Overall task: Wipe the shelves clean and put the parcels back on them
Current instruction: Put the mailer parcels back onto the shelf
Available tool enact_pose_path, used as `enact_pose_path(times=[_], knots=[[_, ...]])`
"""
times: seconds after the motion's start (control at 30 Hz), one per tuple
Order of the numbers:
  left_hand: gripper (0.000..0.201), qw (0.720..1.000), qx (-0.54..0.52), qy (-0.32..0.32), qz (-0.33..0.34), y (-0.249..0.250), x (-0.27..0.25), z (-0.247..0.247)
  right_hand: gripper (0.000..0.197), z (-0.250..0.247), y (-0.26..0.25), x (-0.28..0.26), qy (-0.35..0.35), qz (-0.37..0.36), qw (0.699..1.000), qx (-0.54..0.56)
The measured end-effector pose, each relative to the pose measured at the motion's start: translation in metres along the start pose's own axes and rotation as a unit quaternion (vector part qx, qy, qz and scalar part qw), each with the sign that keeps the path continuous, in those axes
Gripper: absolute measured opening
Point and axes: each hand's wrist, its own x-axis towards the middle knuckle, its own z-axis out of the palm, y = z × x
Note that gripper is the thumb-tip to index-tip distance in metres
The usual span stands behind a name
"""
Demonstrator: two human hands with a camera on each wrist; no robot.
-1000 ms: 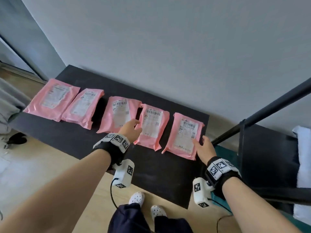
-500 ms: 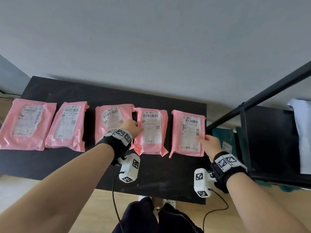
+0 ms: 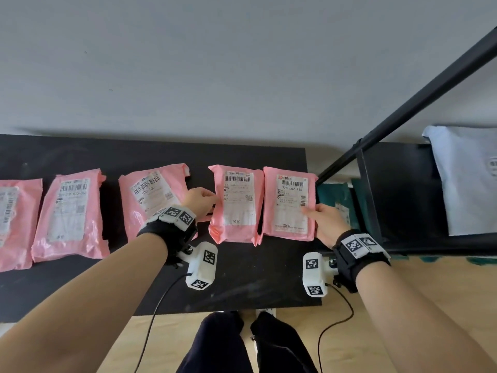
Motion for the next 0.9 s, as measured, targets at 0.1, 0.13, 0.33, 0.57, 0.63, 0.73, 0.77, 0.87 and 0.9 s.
enact_pose_path(times=[0.1,0.13,0.33,0.57,0.63,0.73,0.77,0.87,0.9], knots=[[0.033,0.998,-0.058,-0.025,-0.017,0.001,0.002,0.005,0.007,-0.003,0.003,-0.002,0.001,0.002,1.000,0.012],[0.036,0.997,-0.065,-0.036,-0.029,0.002,0.003,0.006,0.010,-0.003,0.003,-0.003,-0.001,0.002,1.000,0.012],[0.041,0.992,-0.067,-0.079,-0.069,0.008,0.013,0.012,0.023,-0.010,0.002,-0.002,-0.024,0.029,0.999,0.039],[0.037,0.990,-0.062,-0.102,-0.069,0.011,0.013,0.017,0.032,-0.020,0.005,0.003,-0.043,0.040,0.995,0.083],[0.033,0.990,-0.057,-0.107,-0.067,0.011,0.014,0.017,0.038,-0.023,0.007,0.004,-0.050,0.043,0.993,0.102],[0.030,0.990,-0.052,-0.111,-0.063,0.010,0.016,0.016,0.037,-0.027,0.011,0.004,-0.069,0.054,0.989,0.119],[0.030,0.990,-0.051,-0.115,-0.063,0.010,0.016,0.015,0.035,-0.027,0.012,0.003,-0.075,0.056,0.988,0.121],[0.031,0.988,-0.050,-0.131,-0.064,0.008,0.015,0.011,0.026,-0.028,0.015,-0.003,-0.087,0.052,0.987,0.127],[0.032,0.987,-0.048,-0.138,-0.064,0.007,0.013,0.010,0.025,-0.029,0.016,-0.005,-0.088,0.050,0.987,0.128]])
